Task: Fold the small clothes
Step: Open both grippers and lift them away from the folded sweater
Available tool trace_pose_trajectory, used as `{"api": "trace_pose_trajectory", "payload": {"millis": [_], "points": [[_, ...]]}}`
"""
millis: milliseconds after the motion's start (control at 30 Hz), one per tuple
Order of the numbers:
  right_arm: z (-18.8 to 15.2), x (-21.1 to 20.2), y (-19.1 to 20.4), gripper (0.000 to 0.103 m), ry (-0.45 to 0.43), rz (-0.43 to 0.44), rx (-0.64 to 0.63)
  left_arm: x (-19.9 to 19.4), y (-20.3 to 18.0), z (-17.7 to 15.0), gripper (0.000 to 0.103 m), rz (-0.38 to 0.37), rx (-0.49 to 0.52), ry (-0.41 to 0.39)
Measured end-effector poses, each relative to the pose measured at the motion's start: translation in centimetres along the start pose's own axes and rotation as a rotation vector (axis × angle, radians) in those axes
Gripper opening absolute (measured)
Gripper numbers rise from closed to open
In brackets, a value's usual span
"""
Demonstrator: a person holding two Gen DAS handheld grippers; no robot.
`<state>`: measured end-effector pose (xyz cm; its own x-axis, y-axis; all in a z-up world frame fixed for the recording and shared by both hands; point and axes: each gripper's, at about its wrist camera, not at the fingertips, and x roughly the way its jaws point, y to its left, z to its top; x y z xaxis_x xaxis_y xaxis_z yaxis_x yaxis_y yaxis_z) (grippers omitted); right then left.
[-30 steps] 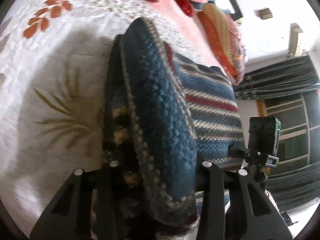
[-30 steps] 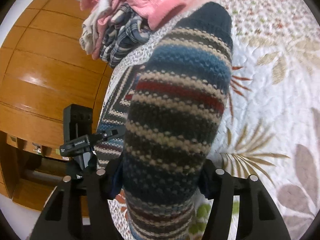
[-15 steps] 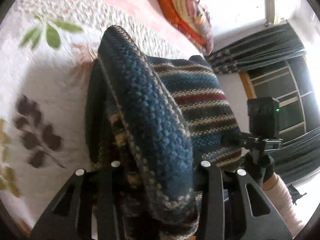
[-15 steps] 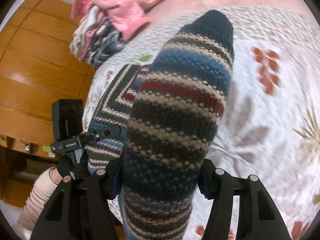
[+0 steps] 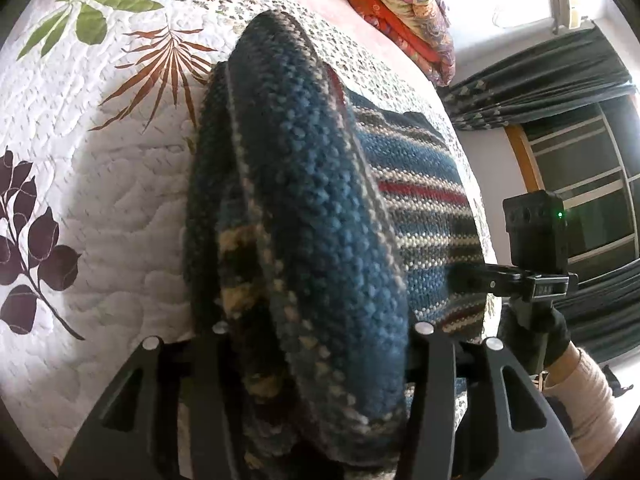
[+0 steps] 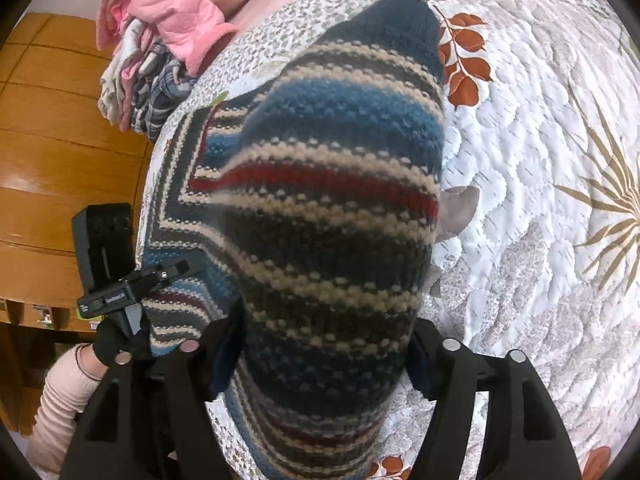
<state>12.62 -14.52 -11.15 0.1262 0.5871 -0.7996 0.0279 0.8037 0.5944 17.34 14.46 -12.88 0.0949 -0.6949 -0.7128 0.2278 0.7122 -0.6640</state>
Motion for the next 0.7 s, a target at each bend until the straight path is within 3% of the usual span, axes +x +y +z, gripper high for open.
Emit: {"api": "trace_pose_trajectory", "payload": {"millis": [67, 233, 300, 433, 700], "points": [[0.4, 0.3, 1.2, 0.080, -0.004, -0.037, -0.004, -0.9, 0.0, -0.3, 0.053, 0.014, -0.008, 0.002], [-0.4, -1.9, 3.3, 0.082, -0.032, -0.136, -0.040, -3.1, -1.3, -0.9, 0.062, 0.108, -0.022, -0.014], [-1.1, -3.2, 5.0, 0.084, -0.058, -0.198, -0.097, -4.5, -1.8, -1.3, 0.067, 0.175, -0.015, -0.029], [-2.8, -5.4, 7.6, 0.091, -0.124, -0.268, -0.149, -7.0, -3.0, -2.0, 0.068, 0.274, 0.019, -0.035], [-6.1, -7.0, 9.9, 0.094, -0.170, -0.353, -0.088, -10.8, -7.0, -5.6, 0.077, 0.457, 0.071, -0.088]]}}
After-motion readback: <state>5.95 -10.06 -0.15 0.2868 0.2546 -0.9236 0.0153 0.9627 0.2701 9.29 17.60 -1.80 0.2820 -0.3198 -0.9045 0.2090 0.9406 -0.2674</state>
